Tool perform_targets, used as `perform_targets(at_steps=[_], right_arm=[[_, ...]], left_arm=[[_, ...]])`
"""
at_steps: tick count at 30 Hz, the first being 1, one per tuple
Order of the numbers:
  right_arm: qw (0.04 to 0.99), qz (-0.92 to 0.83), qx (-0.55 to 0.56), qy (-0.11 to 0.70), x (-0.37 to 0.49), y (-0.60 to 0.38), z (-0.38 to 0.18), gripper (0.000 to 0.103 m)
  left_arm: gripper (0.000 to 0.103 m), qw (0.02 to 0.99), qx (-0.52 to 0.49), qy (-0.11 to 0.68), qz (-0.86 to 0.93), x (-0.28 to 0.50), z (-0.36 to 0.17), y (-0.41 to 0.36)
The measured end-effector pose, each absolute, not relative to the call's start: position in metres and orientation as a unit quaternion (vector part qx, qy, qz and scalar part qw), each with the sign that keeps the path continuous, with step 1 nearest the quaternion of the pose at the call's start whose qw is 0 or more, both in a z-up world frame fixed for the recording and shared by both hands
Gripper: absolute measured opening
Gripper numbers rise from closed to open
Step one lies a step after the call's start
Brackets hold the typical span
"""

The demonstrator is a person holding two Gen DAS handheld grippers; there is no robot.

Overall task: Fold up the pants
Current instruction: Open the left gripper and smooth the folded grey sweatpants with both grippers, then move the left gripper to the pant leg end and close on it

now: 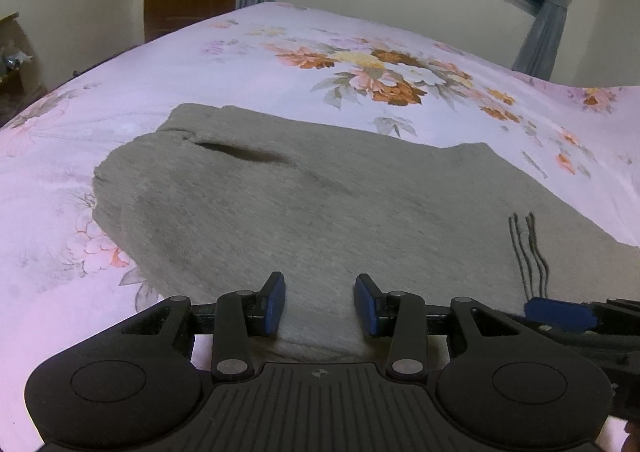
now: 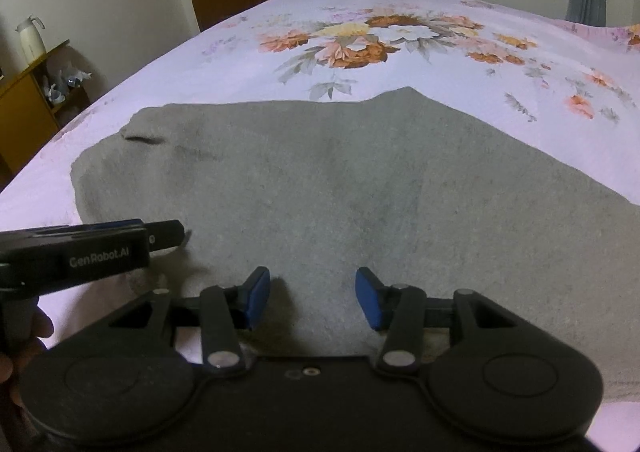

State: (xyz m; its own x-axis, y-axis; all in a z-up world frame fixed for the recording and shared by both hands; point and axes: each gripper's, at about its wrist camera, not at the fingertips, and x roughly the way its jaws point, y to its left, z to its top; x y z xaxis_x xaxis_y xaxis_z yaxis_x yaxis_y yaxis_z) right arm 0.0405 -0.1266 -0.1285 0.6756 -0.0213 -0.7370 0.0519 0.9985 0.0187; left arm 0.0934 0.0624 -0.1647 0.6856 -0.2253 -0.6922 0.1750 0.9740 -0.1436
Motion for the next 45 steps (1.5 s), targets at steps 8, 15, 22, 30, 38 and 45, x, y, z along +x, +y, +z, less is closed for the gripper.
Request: perform_targets(at_steps=[8,15,22,30,38,45], right_arm=[[0.911,-0.016,0.014,0.412,0.049,-0.124,-0.135,0.051],[0.911,-0.008,0.015,0.412,0.054,-0.122,-0.135,0.053],[0.913,0.001,0.022,0.406,0.055,-0.115,-0.134,0.056],[0.911,0.006,0.015,0.412,0.060,-0.107,-0.138,0.059],[0.909,0.010,0.013,0.415,0.064,-0.101,-0.140,0.064],[0.912,0.019,0.022,0.410,0.071,-0.095,-0.134,0.069]], left_arm=[[0.040,0.918,-0.027,0.381,-0.108,0.098,-0.168,0.067],[0.040,0.923,-0.048,0.372,-0.087,0.097,-0.167,0.082],[0.040,0.922,-0.061,0.372,-0.084,0.096,-0.164,0.090],[0.040,0.919,-0.091,0.378,-0.067,0.095,-0.164,0.110],[0.040,0.918,-0.128,0.372,-0.045,0.094,-0.159,0.129],[0.040,0.914,-0.144,0.378,-0.026,0.100,-0.162,0.145]])
